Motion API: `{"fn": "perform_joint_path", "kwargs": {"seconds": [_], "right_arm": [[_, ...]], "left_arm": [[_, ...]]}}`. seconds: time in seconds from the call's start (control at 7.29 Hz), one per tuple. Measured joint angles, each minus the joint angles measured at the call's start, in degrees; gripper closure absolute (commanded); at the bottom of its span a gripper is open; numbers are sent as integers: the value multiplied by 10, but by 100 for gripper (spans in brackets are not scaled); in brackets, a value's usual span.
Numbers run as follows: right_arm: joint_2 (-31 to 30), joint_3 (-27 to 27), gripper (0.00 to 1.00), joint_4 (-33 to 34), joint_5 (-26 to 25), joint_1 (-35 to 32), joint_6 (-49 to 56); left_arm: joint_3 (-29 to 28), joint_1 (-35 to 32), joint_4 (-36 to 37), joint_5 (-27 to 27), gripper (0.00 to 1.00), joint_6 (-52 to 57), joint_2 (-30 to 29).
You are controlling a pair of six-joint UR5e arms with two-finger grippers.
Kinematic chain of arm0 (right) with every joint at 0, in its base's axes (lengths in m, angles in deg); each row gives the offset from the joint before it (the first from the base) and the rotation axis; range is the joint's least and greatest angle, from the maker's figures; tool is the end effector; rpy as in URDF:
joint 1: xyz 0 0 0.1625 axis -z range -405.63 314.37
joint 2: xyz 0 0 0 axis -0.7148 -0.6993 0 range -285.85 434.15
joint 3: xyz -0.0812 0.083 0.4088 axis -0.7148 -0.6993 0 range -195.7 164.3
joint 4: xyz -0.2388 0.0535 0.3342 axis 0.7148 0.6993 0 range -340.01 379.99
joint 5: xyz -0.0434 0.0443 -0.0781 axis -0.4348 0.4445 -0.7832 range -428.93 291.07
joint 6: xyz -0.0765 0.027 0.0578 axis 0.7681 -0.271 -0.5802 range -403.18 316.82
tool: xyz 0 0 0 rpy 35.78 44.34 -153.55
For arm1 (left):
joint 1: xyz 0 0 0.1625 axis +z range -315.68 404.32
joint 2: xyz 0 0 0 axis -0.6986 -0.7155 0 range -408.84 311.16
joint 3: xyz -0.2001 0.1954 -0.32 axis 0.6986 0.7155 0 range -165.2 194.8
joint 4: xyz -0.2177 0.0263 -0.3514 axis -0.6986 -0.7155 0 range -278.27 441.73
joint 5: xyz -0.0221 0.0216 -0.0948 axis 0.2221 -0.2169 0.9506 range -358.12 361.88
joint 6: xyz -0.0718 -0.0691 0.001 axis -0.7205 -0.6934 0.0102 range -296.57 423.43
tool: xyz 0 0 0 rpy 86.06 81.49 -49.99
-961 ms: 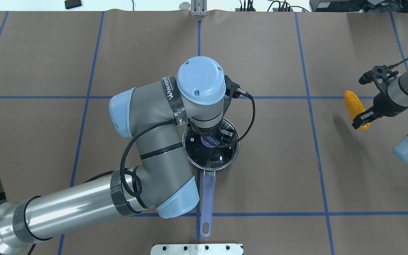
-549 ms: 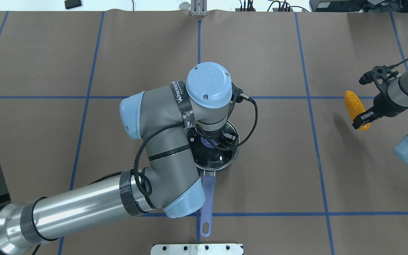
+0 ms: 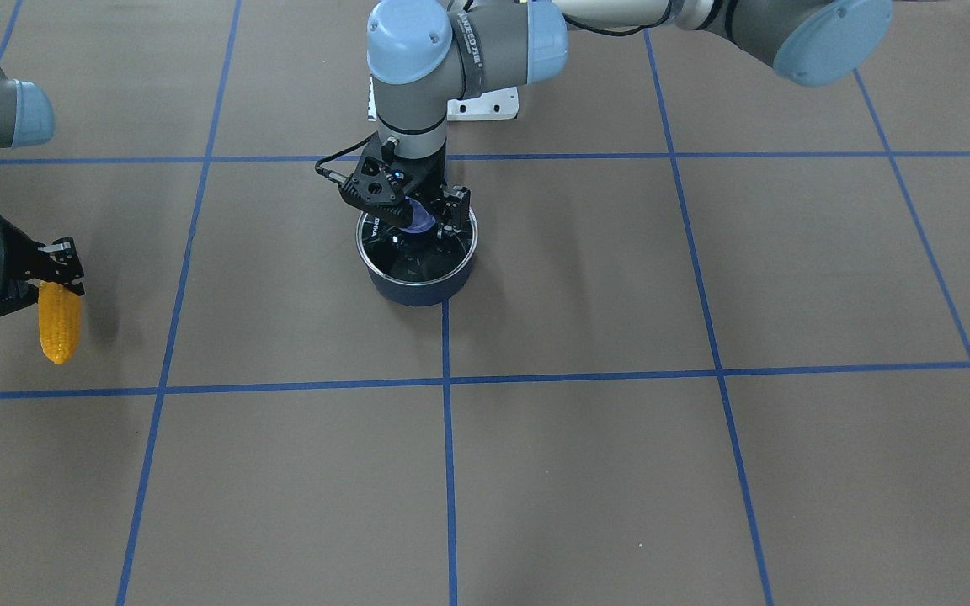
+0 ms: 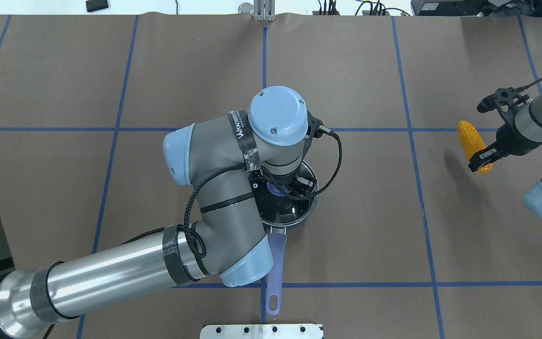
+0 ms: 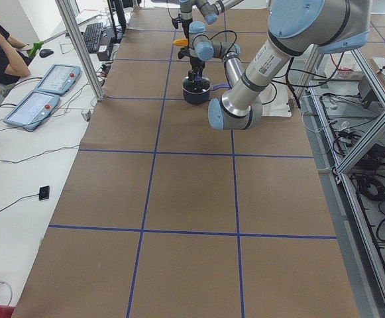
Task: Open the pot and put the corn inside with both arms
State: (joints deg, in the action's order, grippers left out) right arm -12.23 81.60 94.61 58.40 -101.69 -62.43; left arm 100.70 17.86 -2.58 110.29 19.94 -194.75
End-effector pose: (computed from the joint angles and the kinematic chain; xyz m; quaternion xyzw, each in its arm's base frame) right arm -0.2390 -0.4858 0.5391 0.0533 -0.3752 -0.1901 0.9057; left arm 0.6098 -0.4171 0.0862 0.1114 0.3984 0.2199 0.8835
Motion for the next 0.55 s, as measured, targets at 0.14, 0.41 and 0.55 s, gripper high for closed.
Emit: {"fn": "perform_joint_path", "kwargs": {"seconds": [0.14,0.41,0.55], "right_arm": [[1,0,72,0,0,0,0],[2,2,72,0,0,1,-1],[4,3,72,0,0,1,-1]], "left_arm": [[1,0,0,1,36,0,0],[8,-1,3,7,42,0,0],[12,-1,4,8,43,0,1]]}}
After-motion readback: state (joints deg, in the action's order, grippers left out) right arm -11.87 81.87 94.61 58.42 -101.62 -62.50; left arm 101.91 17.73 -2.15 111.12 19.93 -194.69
